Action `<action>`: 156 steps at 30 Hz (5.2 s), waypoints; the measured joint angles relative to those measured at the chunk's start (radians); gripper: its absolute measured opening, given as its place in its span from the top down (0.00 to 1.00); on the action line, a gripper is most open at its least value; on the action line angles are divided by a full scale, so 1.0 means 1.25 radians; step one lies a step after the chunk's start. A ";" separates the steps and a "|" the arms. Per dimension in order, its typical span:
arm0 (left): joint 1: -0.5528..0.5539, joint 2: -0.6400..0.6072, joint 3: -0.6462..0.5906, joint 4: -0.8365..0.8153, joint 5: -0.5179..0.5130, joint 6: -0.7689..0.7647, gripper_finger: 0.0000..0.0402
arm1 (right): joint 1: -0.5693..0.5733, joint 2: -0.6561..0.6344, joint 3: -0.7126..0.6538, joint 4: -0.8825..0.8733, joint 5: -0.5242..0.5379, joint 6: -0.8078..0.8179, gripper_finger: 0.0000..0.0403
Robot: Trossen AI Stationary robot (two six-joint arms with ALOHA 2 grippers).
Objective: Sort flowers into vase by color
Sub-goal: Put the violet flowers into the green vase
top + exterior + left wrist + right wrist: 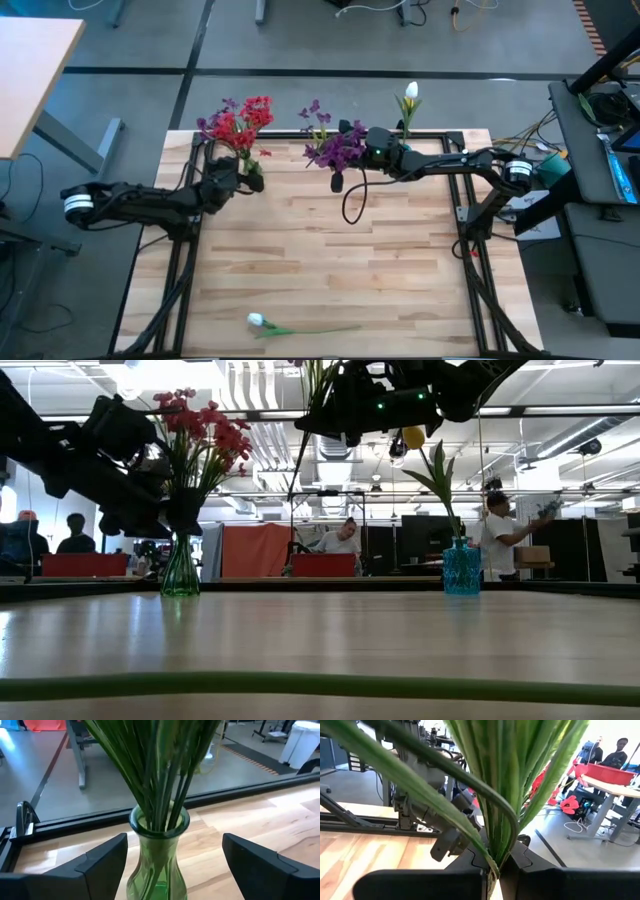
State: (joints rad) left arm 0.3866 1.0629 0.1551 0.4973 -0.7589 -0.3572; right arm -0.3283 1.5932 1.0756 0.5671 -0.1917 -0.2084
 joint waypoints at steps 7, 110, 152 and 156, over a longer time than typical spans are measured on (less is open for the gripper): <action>0.001 0.059 0.000 0.047 0.000 0.043 0.27 | -0.005 0.000 0.000 0.028 0.000 0.013 0.97; 0.038 0.337 0.000 0.375 0.029 0.091 0.68 | -0.076 0.598 0.757 -0.102 -0.284 0.042 0.94; 0.038 0.338 0.000 0.374 0.028 0.091 0.68 | -0.019 0.593 0.780 -0.170 -0.138 0.002 0.96; 0.038 0.338 0.000 0.374 0.028 0.091 0.68 | -0.020 0.593 0.778 -0.199 -0.139 -0.031 0.94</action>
State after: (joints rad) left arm 0.4335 1.4849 0.1551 0.9646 -0.7238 -0.2440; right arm -0.3527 2.3341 2.0483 0.3183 -0.3654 -0.2474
